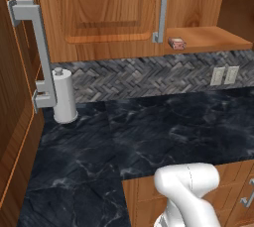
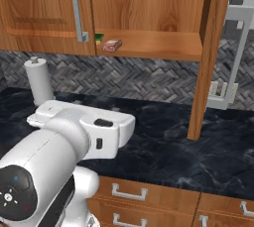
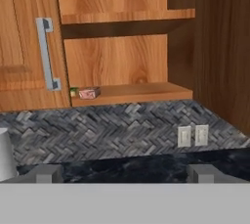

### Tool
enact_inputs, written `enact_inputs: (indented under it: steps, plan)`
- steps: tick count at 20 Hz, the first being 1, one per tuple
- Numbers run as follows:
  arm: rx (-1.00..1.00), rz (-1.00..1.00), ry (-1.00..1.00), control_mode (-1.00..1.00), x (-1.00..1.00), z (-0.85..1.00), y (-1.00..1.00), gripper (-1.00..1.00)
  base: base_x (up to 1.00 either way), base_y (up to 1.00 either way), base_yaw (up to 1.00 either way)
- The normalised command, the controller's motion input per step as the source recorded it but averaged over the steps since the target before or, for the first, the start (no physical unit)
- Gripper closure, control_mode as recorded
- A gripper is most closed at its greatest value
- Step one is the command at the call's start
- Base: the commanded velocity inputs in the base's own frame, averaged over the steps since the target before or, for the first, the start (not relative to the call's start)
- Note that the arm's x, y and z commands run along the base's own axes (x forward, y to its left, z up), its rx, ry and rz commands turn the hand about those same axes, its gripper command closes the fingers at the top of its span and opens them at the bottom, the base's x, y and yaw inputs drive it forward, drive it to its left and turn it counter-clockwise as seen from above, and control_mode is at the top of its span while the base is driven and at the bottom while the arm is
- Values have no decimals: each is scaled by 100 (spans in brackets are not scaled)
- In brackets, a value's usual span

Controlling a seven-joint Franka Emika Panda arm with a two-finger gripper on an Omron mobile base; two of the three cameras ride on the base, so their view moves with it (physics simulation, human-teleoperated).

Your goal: Pick up the bar soap and sponge from the sink, and place them back in the cabinet, and close the cabinet doors.

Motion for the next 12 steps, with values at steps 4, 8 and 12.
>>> enact_inputs:
  steps: [4, 8, 12]
  plan:
    - [-3, -2, -10, -100, -11, 0, -31, -100, 0, 0, 0]
    - [0, -5, -14, -100, -19, -1, -41, -100, 0, 0, 0]
    - [0, -4, -11, -100, -11, 0, -40, -100, 0, 0, 0]
